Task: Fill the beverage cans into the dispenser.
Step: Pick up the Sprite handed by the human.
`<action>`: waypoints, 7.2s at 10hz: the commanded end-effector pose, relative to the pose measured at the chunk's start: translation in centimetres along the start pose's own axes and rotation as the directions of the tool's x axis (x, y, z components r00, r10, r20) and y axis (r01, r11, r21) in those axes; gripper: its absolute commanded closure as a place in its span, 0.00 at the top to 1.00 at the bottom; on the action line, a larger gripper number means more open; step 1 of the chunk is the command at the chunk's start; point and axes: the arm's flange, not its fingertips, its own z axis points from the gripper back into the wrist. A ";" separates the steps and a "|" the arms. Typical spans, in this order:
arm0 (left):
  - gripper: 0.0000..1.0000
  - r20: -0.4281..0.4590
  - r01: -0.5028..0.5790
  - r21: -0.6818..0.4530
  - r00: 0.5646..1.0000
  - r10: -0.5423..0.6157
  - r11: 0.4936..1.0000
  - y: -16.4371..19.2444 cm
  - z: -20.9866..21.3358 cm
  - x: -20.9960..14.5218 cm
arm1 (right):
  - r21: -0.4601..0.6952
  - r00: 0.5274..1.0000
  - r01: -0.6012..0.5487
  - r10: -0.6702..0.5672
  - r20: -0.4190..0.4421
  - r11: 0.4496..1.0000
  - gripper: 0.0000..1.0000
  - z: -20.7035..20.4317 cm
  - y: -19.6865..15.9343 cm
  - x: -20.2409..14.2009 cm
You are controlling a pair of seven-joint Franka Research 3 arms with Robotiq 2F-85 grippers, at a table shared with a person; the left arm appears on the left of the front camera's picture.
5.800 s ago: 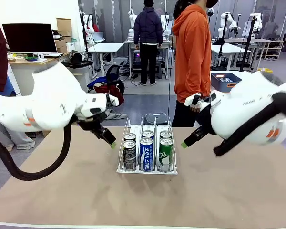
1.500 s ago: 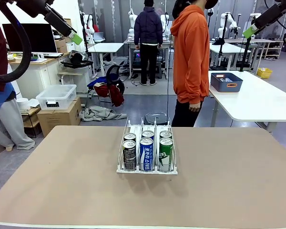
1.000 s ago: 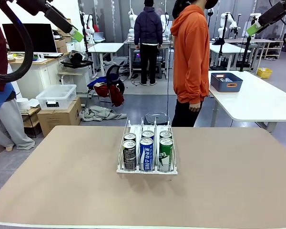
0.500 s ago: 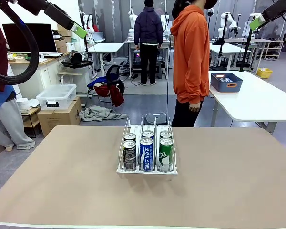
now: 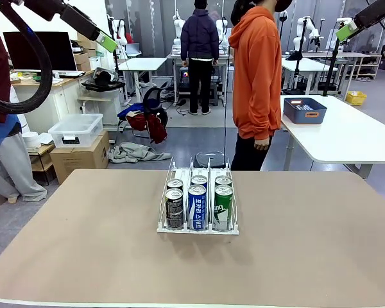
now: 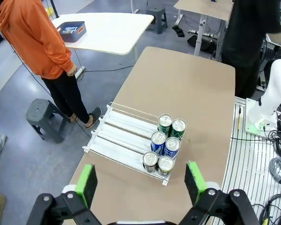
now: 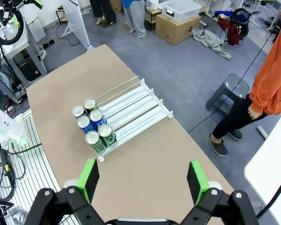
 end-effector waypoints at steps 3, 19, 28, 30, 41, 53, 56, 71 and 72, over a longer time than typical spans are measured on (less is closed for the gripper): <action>1.00 0.008 0.000 -0.006 1.000 0.000 1.000 -0.1 0.1 0.0 | -0.010 1.000 0.004 -0.004 0.005 1.000 1.00 -0.1 0.0 0.2; 1.00 0.008 0.000 -0.006 1.000 0.000 1.000 -0.1 0.1 0.0 | -0.010 1.000 0.004 -0.004 0.005 1.000 1.00 -0.1 0.0 0.2; 1.00 0.008 0.000 -0.006 1.000 0.000 1.000 -0.1 0.1 0.0 | -0.010 1.000 0.004 -0.004 0.005 1.000 1.00 -0.1 0.0 0.2; 1.00 0.008 0.000 -0.006 1.000 0.000 1.000 -0.1 0.1 0.0 | -0.010 1.000 0.004 -0.004 0.005 1.000 1.00 -0.1 0.0 0.2; 1.00 0.008 0.000 -0.006 1.000 0.000 1.000 -0.1 0.1 0.0 | -0.010 1.000 0.004 -0.004 0.005 1.000 1.00 -0.1 0.0 0.2; 1.00 0.008 0.000 -0.006 1.000 0.000 1.000 -0.1 0.1 0.0 | -0.010 1.000 0.004 -0.004 0.005 1.000 1.00 -0.1 0.0 0.2; 1.00 0.008 0.000 -0.006 1.000 0.000 1.000 -0.1 0.1 0.0 | -0.010 1.000 0.004 -0.004 0.005 1.000 1.00 -0.1 0.0 0.2; 1.00 0.008 0.000 -0.006 1.000 0.000 1.000 -0.1 0.1 0.0 | -0.010 1.000 0.004 -0.004 0.005 1.000 1.00 -0.1 0.0 0.2; 1.00 0.008 0.000 -0.006 1.000 0.000 1.000 -0.1 0.1 0.0 | -0.010 1.000 0.004 -0.004 0.005 1.000 1.00 -0.1 0.0 0.2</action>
